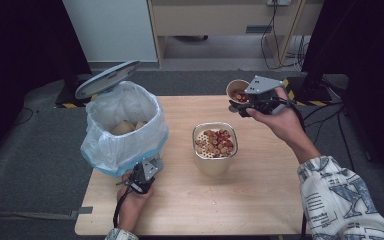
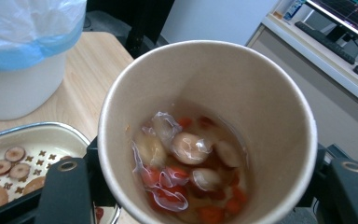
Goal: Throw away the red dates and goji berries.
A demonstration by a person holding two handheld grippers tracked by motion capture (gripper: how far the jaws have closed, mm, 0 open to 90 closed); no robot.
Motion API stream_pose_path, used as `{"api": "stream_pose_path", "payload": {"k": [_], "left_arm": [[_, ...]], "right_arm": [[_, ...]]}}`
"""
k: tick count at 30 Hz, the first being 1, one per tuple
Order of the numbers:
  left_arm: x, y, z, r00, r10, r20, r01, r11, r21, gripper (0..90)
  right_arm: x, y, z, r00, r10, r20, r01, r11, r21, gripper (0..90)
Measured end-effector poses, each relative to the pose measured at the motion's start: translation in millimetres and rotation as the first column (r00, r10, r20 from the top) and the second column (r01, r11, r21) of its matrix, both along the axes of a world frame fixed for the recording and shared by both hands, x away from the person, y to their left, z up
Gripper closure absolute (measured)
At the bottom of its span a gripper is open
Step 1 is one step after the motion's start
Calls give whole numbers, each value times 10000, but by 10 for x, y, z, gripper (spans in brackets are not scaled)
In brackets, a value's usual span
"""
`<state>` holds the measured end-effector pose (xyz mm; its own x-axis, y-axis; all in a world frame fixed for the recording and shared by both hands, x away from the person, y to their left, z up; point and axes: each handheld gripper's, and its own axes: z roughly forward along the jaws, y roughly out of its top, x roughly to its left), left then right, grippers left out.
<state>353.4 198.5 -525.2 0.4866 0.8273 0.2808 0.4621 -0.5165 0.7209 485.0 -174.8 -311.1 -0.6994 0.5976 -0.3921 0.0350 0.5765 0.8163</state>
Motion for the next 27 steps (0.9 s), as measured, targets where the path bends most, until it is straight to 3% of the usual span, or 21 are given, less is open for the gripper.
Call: {"api": "stream_pose_path", "payload": {"k": [11,14,27], "left_arm": [[1,1,1,10000,-4,-7,4,10000,-2,894],[1,1,1,10000,-3,-8,3,10000,-2,894],[0,-1,1,10000,-3,-5,3,10000,6,894]], "right_arm": [[-24,70,-5,9999,89,99,-89,9999,-52,320],[-49,122,-31,9993,374,63,-372,9988,-329,319],[-58,192,-38,9989,394,268,-382,9984,-419,320]]}}
